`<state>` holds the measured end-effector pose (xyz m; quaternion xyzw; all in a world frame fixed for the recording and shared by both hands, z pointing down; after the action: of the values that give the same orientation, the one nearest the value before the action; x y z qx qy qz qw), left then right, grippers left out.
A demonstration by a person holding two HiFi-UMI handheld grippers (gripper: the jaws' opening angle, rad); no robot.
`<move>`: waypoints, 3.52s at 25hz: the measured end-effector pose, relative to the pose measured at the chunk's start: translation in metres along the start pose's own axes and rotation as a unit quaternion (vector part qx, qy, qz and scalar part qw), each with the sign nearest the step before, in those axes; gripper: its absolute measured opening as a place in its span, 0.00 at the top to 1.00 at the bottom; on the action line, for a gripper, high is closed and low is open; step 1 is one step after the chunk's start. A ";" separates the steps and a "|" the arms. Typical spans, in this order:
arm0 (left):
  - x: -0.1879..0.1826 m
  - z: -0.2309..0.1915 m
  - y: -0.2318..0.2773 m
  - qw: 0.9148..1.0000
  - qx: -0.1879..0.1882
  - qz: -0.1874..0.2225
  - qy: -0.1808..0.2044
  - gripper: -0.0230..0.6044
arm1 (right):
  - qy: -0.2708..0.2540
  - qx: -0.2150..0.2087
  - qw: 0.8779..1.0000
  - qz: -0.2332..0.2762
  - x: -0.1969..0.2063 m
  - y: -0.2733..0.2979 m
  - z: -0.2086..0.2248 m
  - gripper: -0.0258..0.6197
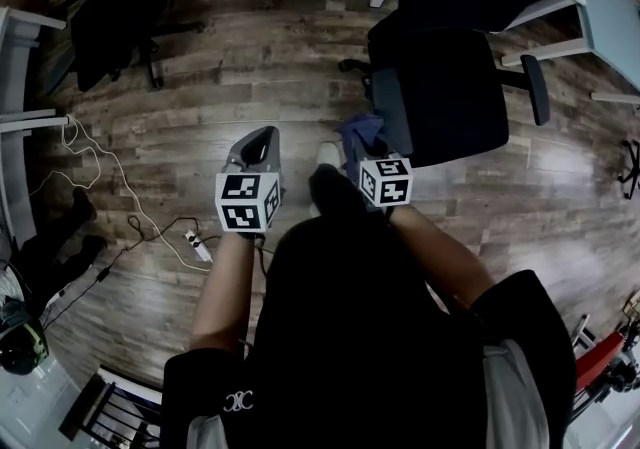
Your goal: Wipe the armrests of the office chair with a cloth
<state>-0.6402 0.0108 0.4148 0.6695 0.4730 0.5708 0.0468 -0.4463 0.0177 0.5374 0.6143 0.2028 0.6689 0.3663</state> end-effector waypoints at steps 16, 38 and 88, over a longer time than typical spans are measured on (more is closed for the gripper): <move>-0.034 -0.086 0.031 0.993 0.107 -0.036 0.017 0.95 | 0.061 0.142 0.988 -0.025 -0.014 0.051 -0.031 0.88; 0.031 -0.171 0.068 0.929 0.280 -0.201 0.132 0.95 | 0.310 0.468 0.827 0.038 0.072 0.073 0.038 0.88; 0.091 -0.227 0.107 0.948 0.217 -0.196 0.125 0.95 | 0.557 0.389 0.718 0.149 0.076 0.191 0.084 0.88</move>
<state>-0.7707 -0.0937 0.6230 0.4805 0.7096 0.5131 -0.0487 -0.4091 -0.0651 0.7405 0.2412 0.5180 0.7988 -0.1883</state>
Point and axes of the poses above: the fingertips, and each gripper's own axes: y forward along the fingers, z to its right, x out of its underside, the point moved 3 cm from there along -y, backward along the fingers, and after that the axes turned 15 degrees about x, right-handed, at the moved point
